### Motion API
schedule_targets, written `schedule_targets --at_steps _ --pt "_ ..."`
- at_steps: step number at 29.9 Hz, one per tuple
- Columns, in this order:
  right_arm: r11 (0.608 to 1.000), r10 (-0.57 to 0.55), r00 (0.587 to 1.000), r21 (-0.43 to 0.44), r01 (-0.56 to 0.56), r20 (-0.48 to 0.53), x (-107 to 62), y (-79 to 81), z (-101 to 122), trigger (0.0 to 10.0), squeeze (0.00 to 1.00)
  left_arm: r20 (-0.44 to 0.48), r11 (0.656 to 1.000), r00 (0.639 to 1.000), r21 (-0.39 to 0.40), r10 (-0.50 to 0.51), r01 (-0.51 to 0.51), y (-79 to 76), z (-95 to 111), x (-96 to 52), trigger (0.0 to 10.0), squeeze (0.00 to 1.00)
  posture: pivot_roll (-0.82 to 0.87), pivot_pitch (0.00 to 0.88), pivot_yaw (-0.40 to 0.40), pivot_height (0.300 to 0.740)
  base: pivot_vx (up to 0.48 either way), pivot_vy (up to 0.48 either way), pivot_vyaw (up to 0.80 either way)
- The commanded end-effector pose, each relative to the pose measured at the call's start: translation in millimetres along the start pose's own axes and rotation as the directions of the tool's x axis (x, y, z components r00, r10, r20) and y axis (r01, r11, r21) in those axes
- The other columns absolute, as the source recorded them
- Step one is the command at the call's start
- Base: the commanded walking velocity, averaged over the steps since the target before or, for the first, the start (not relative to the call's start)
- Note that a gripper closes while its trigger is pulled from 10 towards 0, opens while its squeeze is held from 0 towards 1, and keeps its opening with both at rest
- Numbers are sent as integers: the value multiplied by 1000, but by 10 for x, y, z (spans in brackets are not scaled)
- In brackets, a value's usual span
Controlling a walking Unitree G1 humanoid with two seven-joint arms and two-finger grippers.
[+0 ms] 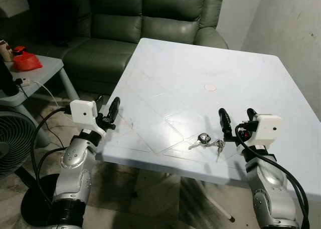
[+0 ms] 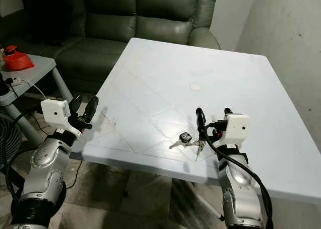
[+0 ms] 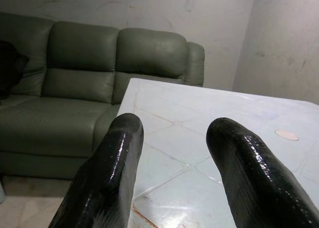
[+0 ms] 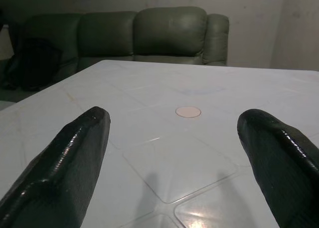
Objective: Hang keys on a hook
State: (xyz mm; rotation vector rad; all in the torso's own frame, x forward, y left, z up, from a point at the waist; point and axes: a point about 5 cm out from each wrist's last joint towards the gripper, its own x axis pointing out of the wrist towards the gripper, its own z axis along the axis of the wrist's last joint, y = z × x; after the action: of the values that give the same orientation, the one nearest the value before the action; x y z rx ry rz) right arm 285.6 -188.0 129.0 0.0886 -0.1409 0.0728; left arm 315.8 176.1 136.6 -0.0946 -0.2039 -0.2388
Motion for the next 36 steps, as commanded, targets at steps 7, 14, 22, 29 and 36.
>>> schedule_targets --at_steps 7,14,22,29,36 --pt "1000 11 1000 3 -11 3 -4 13 22 10000 0 -9 999 1000 29 -15 15 -3 -10 -8 10000 0 -139 0 -52 740 0 0 0" --pt "995 72 997 -71 -72 -13 -44 103 -1 10000 0 -46 997 998 55 -50 52 -81 -80 -74 10000 0 -140 0 -55 740 0 0 0" --pt "983 130 990 -127 -136 -53 -107 145 -51 10000 0 -72 995 992 23 -100 102 -313 -176 -200 10000 0 -124 18 -68 740 0 0 0" --pt "979 149 986 -132 -158 -76 -70 232 -79 10000 0 -78 990 987 22 -141 143 -477 -186 -251 10000 0 -106 32 -81 740 0 0 0" --pt "979 153 981 -118 -167 -121 18 373 -126 10000 0 -89 982 978 -5 -190 191 -650 -209 -287 10000 0 -105 42 -80 740 0 0 0"
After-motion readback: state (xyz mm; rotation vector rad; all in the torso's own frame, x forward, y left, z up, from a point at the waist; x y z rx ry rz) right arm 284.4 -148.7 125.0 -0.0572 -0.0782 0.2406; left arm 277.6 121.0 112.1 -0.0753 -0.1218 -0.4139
